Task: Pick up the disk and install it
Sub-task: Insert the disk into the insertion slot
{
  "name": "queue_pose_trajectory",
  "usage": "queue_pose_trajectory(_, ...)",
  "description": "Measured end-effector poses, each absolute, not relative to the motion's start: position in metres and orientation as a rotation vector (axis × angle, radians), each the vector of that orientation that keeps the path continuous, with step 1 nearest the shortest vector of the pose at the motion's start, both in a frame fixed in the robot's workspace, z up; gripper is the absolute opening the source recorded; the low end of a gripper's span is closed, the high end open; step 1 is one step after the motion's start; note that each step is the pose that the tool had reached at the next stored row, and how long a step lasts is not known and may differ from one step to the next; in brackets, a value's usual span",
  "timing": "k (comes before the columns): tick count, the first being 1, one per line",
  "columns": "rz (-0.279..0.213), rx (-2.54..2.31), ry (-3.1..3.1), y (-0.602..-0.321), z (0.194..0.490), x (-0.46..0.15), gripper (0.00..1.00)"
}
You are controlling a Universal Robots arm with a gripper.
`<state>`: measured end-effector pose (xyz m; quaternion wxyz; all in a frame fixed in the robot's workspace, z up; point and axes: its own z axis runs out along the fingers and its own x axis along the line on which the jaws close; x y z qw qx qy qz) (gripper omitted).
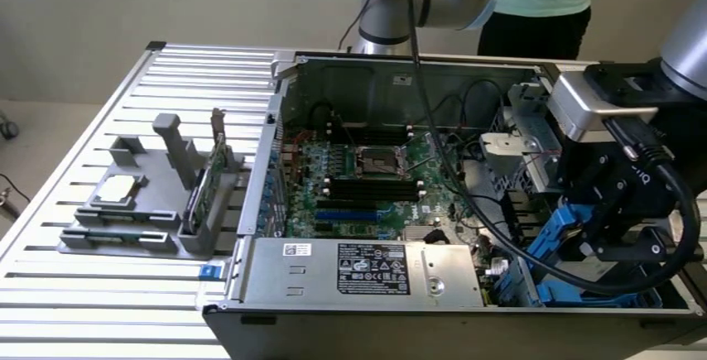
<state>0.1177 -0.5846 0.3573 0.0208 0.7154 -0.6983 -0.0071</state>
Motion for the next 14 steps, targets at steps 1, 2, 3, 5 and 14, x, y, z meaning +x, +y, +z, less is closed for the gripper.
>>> queue_pose_trajectory(1,-0.022,2.219,-2.165,-0.585,0.356,0.118,0.33)
queue_pose_trajectory(2,-0.022,2.219,-2.165,-0.585,0.354,0.118,0.33)
queue_pose_trajectory(3,-0.022,2.219,-2.164,-0.585,0.352,0.118,0.33)
queue_pose_trajectory(5,-0.023,2.219,-2.164,-0.585,0.349,0.118,0.33)
queue_pose_trajectory(14,-0.026,2.218,-2.162,-0.585,0.343,0.118,0.4)
